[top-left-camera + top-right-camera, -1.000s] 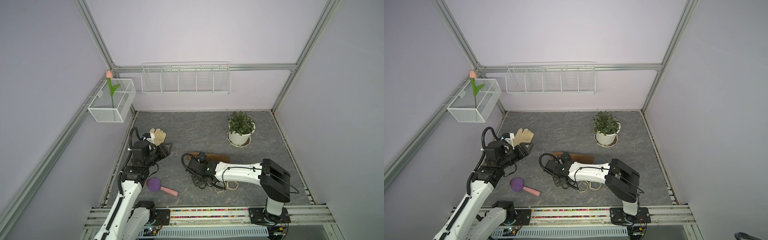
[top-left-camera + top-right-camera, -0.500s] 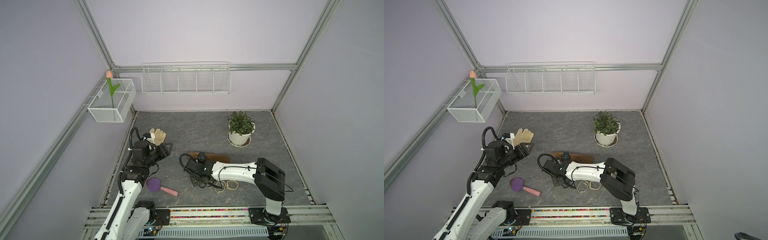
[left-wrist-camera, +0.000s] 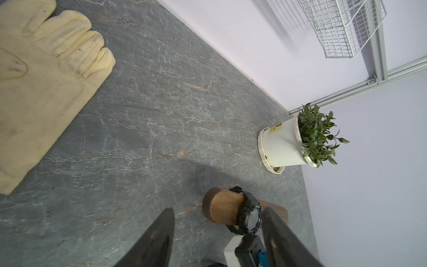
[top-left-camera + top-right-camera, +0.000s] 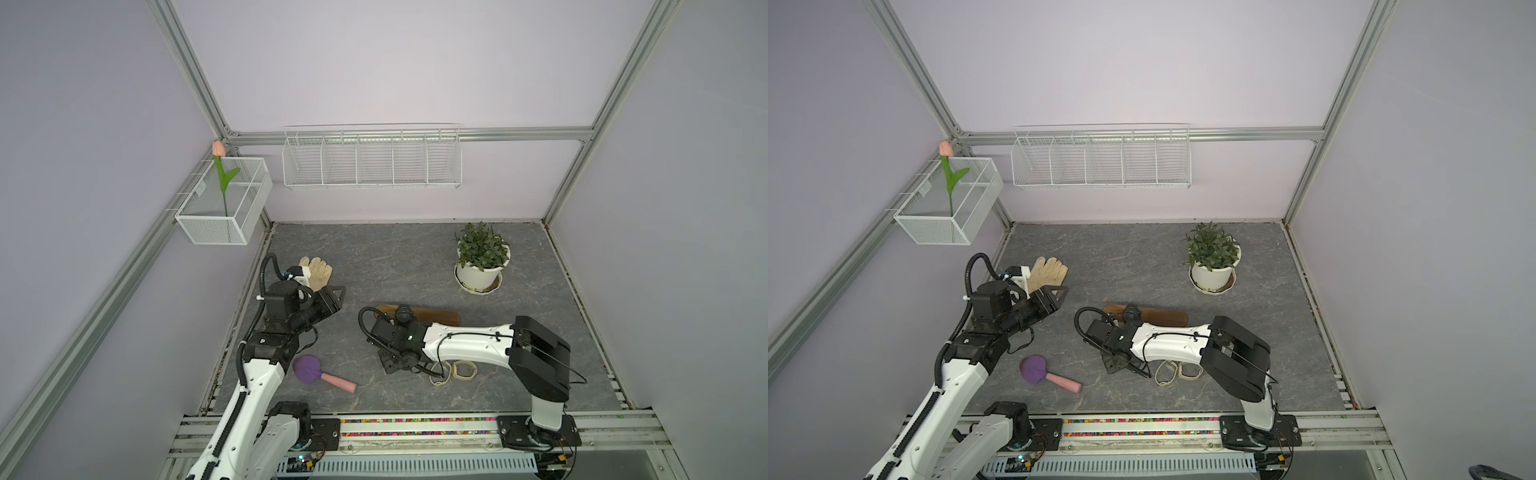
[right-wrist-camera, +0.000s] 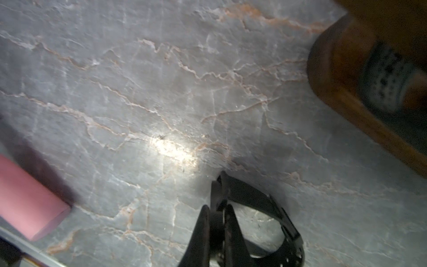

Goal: Place watch on stand
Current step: Pick up the watch at the center of the board.

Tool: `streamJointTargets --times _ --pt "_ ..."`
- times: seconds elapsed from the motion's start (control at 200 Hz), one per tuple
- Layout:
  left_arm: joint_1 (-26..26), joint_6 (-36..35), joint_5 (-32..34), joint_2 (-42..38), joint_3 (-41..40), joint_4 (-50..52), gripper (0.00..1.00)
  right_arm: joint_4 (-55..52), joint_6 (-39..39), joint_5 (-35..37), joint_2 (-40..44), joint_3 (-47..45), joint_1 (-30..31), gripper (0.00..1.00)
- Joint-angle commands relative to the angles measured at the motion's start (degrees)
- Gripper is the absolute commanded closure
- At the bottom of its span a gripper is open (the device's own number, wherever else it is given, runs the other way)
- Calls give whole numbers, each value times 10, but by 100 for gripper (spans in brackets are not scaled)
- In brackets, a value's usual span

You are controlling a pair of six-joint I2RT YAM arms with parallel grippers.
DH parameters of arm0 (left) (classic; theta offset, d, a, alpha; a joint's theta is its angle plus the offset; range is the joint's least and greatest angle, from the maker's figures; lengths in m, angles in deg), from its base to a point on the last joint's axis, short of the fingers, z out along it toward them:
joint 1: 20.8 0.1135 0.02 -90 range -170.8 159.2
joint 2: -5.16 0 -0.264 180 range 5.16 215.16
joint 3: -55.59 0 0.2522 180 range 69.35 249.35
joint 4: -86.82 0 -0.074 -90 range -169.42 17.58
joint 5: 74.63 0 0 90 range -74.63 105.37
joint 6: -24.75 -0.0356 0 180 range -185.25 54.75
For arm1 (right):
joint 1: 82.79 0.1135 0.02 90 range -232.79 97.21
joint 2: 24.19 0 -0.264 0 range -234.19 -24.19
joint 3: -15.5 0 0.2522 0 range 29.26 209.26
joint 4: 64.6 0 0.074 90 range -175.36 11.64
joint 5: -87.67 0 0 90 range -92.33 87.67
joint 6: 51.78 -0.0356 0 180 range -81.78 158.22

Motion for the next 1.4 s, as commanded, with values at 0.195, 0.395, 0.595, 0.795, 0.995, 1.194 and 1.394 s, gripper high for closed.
streamJointTargets --times 0.195,0.395,0.595,0.795,0.995,1.194,1.394 --pt "3 -1 -5 7 9 -5 28 51 22 -15 80 -55 -5 93" --pt "3 7 6 11 3 -10 27 94 28 -15 167 -125 -14 93" --pt "3 14 5 18 11 -24 27 181 18 -43 279 -225 -45 93" --pt "3 25 -17 41 19 -52 27 201 16 -51 371 -294 -75 93" --pt "2 34 -32 75 23 -69 28 182 17 -51 449 -346 -108 93" --pt "2 42 -53 108 25 -97 29 140 15 -38 546 -383 -150 93" --pt "-9 50 -61 141 29 -124 29 108 31 -83 632 -419 -224 93"
